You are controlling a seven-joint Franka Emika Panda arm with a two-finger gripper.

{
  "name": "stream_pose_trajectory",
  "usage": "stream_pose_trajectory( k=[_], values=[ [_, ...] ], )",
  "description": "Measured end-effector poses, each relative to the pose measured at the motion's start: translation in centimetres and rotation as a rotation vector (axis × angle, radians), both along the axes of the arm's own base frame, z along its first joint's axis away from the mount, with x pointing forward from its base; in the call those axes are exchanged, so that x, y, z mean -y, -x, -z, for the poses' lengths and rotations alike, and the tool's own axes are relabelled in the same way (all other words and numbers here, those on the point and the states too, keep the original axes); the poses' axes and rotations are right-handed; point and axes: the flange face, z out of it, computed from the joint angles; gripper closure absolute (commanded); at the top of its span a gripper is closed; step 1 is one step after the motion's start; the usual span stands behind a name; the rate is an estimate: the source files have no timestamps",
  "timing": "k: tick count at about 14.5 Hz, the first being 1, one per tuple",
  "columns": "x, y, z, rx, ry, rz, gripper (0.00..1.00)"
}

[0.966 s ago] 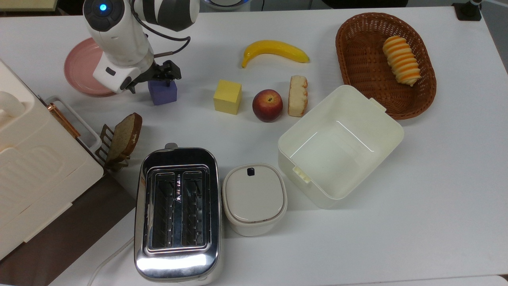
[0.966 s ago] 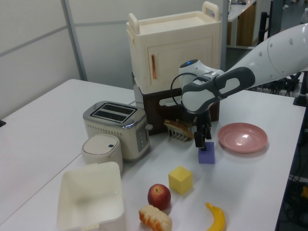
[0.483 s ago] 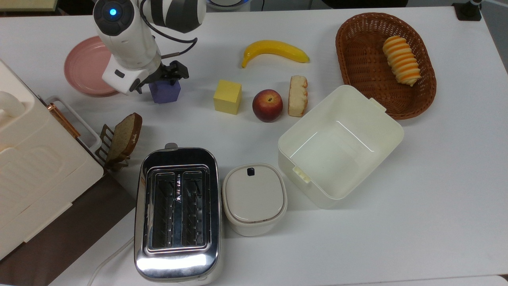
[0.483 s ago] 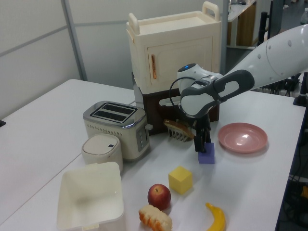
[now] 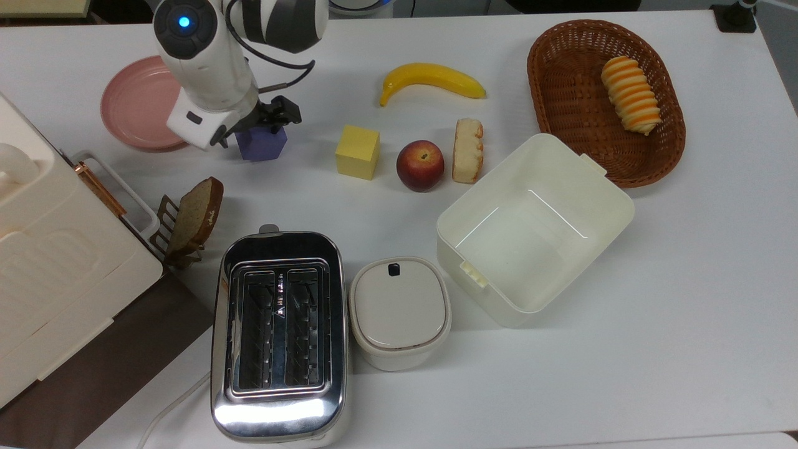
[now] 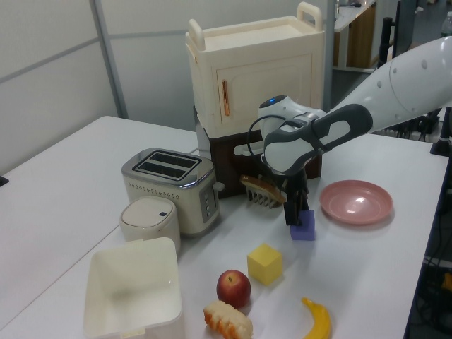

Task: Put the purple cube on a plate
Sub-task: 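Lift the purple cube and carry it toward the pink plate, then lower the cube onto the pink plate and open the gripper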

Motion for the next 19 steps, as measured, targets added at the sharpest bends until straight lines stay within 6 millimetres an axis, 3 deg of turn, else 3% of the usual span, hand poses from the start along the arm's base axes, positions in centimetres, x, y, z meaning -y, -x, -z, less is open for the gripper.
stream_pose_trajectory(
  k=[5, 8, 10, 12, 15, 18, 19],
  values=[
    [-1.1, 0.3, 1.3, -0.027, -0.004, -0.019, 0.00],
    [-1.6, 0.2, 1.9, -0.038, -0.001, -0.029, 0.30],
    [-1.6, 0.2, 2.0, -0.041, -0.002, -0.029, 0.58],
    [-1.3, 0.2, 1.6, -0.033, 0.001, -0.023, 0.69],
    [0.5, 0.6, -0.3, -0.023, 0.005, 0.007, 0.68],
    [5.3, 1.8, -5.4, -0.003, 0.000, 0.041, 0.63],
    [7.7, 2.4, -6.6, 0.009, -0.001, 0.056, 0.55]
  ],
)
